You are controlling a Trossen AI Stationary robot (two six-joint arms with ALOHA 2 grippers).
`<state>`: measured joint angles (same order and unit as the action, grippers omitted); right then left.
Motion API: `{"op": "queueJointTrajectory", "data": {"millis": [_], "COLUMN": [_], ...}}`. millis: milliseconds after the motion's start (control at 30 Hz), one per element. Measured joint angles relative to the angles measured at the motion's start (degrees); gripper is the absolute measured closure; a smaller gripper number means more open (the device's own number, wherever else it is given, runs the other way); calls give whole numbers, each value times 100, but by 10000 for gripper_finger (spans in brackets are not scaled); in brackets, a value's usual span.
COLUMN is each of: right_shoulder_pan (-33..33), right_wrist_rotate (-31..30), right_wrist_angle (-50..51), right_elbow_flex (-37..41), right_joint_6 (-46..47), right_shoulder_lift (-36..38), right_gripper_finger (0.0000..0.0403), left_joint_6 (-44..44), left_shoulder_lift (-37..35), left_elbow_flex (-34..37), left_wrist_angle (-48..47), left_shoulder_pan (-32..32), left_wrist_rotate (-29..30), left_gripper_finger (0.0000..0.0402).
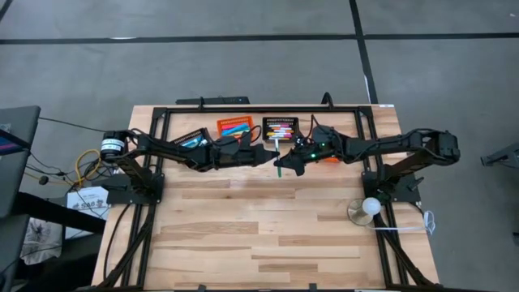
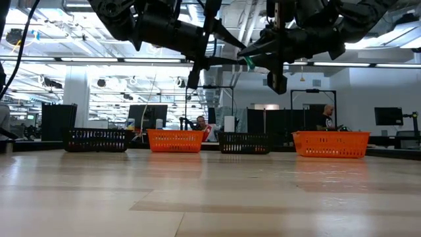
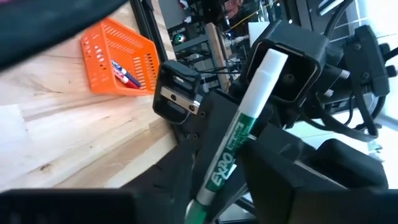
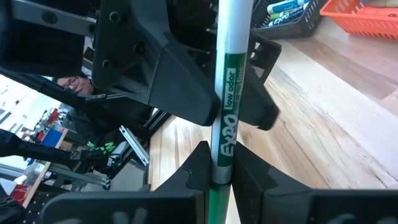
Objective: Pick & Place Markers
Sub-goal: Put the small green marker pen into the right orange bin
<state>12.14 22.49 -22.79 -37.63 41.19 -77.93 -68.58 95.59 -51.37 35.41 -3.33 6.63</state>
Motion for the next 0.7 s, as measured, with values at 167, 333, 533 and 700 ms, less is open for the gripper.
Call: {"op": "queueJointTrajectory", "data": {"millis": [167,333,533,700], "right_shoulder_pan": [0,3,103,206], "right_wrist_rotate": [36,48,120,320], "right_wrist_angle": [137,359,460,475], "right_elbow_flex": [-11,-11,-11,-11], "right_joint_6": [-2,-73,-90,-90], "right_shoulder_lift": [7,7,7,9], "right_gripper_finger": [372,372,372,372], "left_joint_6": [186,228,234,234], "left_shoulder_lift": [11,11,11,11], "left_elbow_flex": [8,10,10,23], "left_wrist_angle": [-42,-25,-32,-102], "left_shoulder_pan": [-49,-149,-151,-163], "left_wrist_rotate": [-212,-746,-817,-817], "left_gripper_finger": [222,191,179,178]}}
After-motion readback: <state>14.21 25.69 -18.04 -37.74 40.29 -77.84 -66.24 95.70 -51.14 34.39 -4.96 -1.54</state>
